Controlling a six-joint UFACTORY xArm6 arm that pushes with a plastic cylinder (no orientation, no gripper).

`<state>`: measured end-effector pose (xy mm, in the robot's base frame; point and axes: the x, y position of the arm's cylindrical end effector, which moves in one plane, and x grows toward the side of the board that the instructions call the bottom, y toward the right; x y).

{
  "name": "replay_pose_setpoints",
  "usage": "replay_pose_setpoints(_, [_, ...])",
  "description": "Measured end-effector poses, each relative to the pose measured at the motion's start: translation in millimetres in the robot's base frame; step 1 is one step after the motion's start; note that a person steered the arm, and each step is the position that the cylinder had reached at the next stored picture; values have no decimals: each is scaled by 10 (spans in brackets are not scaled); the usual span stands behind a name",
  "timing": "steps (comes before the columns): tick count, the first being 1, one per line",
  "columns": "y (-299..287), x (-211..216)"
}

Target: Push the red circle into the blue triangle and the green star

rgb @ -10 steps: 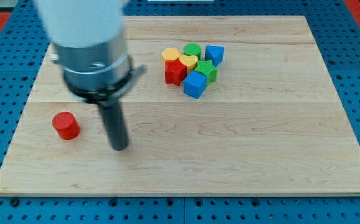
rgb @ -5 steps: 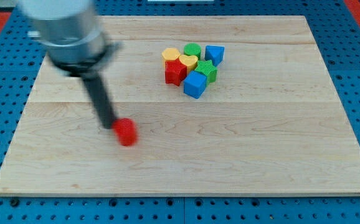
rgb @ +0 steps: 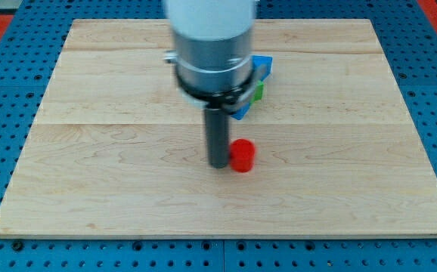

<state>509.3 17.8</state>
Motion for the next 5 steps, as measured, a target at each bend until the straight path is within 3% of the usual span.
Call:
replay_pose_setpoints(4, [762,168])
replay_pose_setpoints(5, [920,7])
